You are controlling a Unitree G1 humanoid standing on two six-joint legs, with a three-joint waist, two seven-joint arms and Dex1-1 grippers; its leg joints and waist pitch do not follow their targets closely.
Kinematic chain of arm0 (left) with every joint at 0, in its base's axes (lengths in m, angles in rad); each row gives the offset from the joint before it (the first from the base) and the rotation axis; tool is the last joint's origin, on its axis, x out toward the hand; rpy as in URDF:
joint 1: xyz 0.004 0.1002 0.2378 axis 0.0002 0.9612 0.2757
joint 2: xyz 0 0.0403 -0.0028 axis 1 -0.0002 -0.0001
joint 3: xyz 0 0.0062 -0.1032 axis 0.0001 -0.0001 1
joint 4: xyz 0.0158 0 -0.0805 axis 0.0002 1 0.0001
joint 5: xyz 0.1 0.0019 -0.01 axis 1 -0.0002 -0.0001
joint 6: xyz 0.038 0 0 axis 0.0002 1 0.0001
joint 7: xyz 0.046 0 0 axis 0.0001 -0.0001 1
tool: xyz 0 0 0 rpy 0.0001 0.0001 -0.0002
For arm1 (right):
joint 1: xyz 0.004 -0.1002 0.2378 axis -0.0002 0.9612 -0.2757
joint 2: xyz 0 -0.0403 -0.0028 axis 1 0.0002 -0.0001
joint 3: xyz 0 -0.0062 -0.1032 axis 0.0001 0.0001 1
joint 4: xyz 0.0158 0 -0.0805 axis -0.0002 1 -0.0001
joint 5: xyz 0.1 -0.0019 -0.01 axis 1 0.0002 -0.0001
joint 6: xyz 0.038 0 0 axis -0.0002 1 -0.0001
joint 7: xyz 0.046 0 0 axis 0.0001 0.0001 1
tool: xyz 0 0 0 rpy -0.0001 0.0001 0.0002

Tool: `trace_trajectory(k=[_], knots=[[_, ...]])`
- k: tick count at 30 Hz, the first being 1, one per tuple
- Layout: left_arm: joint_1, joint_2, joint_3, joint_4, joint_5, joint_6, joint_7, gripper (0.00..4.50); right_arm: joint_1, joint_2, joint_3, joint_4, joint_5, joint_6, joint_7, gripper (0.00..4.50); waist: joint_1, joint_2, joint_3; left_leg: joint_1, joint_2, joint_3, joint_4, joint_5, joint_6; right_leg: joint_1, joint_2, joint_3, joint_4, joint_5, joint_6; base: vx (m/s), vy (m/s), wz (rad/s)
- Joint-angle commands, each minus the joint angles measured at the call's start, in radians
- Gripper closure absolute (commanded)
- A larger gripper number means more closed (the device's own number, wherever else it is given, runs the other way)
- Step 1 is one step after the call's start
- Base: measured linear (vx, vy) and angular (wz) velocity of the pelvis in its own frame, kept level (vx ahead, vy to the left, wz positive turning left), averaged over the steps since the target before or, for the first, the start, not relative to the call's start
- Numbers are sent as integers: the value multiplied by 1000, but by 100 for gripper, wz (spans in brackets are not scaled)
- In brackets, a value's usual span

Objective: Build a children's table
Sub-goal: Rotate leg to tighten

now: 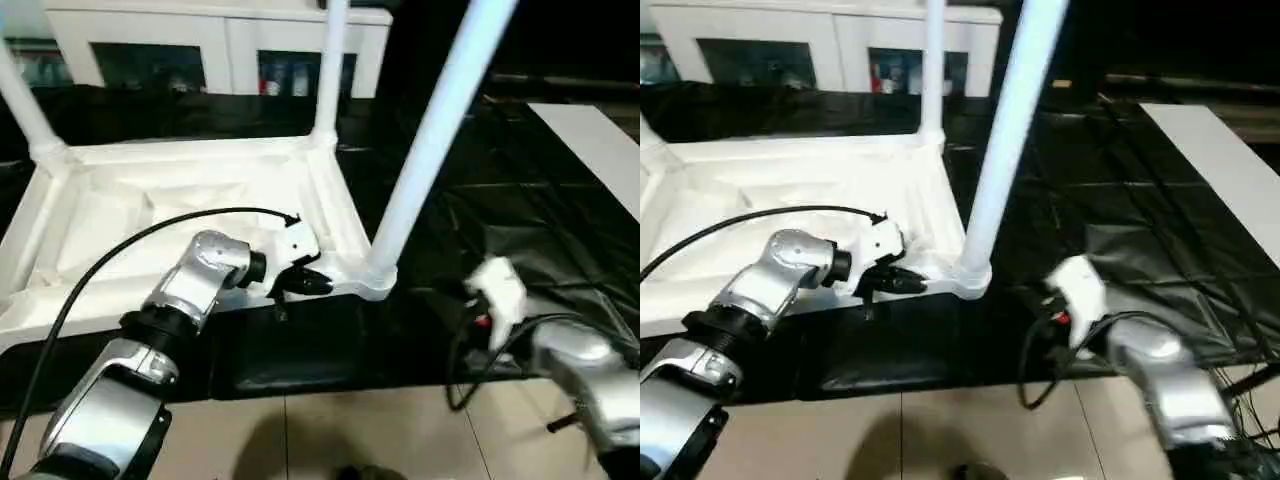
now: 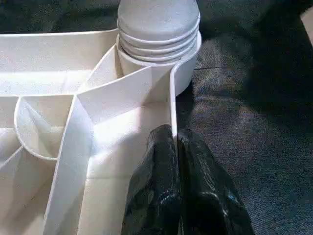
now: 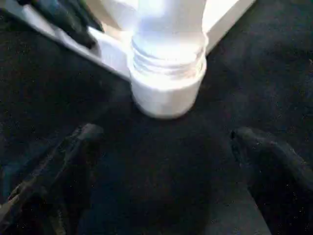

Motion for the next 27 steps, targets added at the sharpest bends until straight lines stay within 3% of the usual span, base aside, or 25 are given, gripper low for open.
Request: trace_trajectory(k=[1,2,4,6,9,12,13,18,27], knots=[[34,4,-33,-6,13,16,-42,450,-35,10,-3,18,-1,-23,0,3,8,2,-59,-11,11,6,-67,-172,79,60,-53,31,-87,-332,-209,0,0,0],[37,5,-36,-12,12,19,-49,450,-43,18,-3,23,2,-26,0,3,8,3,-60,-16,12,4,-69,-154,79,65,-52,31,-81,-290,-221,0,0,0],[45,7,-42,-30,7,24,-66,450,-68,40,1,42,3,-41,-8,3,8,0,-63,-17,13,6,-67,-129,83,66,-53,31,-73,-218,-242,0,0,0],[51,11,-48,-45,4,27,-81,450,-84,51,4,59,0,-46,-12,3,10,4,-67,-15,13,7,-64,-81,95,71,-53,31,-60,-111,-276,0,0,0],[57,15,-52,-58,1,30,-95,450,-103,58,12,86,-12,-51,4,3,11,4,-69,-16,11,8,-62,-54,113,76,-53,31,-53,-39,-301,0,0,0],[59,17,-53,-65,3,34,-99,450,-114,63,22,110,-13,-55,31,3,12,3,-64,-16,12,10,-63,-89,115,76,-55,31,-60,-94,-296,0,0,0],[60,20,-53,-68,4,35,-101,450,-119,65,27,120,-12,-58,45,30,12,3,-64,-15,12,9,-64,-94,112,75,-55,31,-61,-104,-295,0,0,0],[62,25,-50,-77,9,42,-100,450,-131,71,34,155,-17,-75,66,55,12,1,-62,-14,13,8,-67,-119,91,74,-55,31,-65,-159,-276,0,0,0],[67,27,-50,-84,9,48,-92,450,-150,95,24,185,-8,-112,71,124,13,2,-65,-14,13,9,-64,-85,101,75,-56,31,-59,-110,-286,0,0,0]])
